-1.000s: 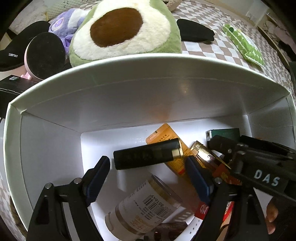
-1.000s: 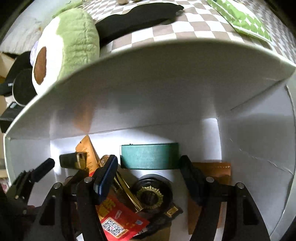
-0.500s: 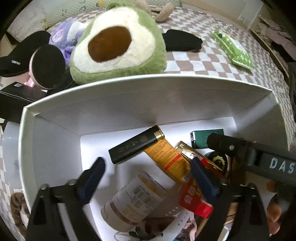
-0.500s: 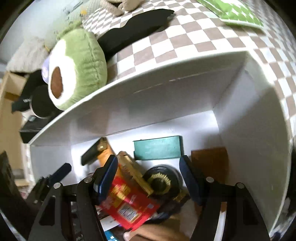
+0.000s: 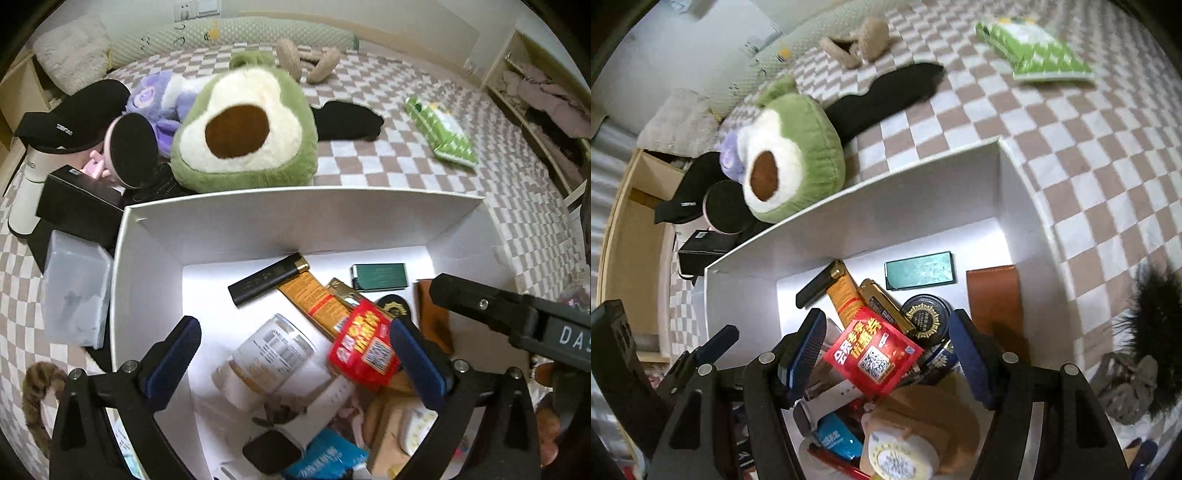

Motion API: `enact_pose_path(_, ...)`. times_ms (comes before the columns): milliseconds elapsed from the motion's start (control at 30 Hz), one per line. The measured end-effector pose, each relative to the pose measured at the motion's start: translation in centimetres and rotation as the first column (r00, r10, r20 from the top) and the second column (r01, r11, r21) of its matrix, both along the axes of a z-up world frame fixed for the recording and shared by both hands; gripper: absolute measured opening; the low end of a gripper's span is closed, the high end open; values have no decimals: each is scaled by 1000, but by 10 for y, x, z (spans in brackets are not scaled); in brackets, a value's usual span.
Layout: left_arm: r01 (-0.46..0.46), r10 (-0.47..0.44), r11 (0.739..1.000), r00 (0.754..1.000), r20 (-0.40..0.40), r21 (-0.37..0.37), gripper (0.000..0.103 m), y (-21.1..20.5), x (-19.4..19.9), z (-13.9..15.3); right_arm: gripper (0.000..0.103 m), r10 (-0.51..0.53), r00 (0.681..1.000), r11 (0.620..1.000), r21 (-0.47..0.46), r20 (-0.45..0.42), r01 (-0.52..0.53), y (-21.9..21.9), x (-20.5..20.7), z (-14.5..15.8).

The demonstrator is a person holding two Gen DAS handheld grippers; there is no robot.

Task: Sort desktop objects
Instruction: 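Withdraw both open tools from the white box toward the heap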

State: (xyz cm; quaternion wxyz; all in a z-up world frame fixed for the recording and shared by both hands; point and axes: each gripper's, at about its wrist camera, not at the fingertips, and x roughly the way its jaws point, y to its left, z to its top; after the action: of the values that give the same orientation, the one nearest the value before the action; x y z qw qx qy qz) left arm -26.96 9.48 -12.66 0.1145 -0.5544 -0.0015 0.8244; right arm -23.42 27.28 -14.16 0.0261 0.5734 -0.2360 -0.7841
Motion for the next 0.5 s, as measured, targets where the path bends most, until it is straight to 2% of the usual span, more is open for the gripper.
enact_pose_path(500,-50,52,998,998,-36,42,103,-38,56,48,70,42,995,997,69,-90,-36,-4,49,46)
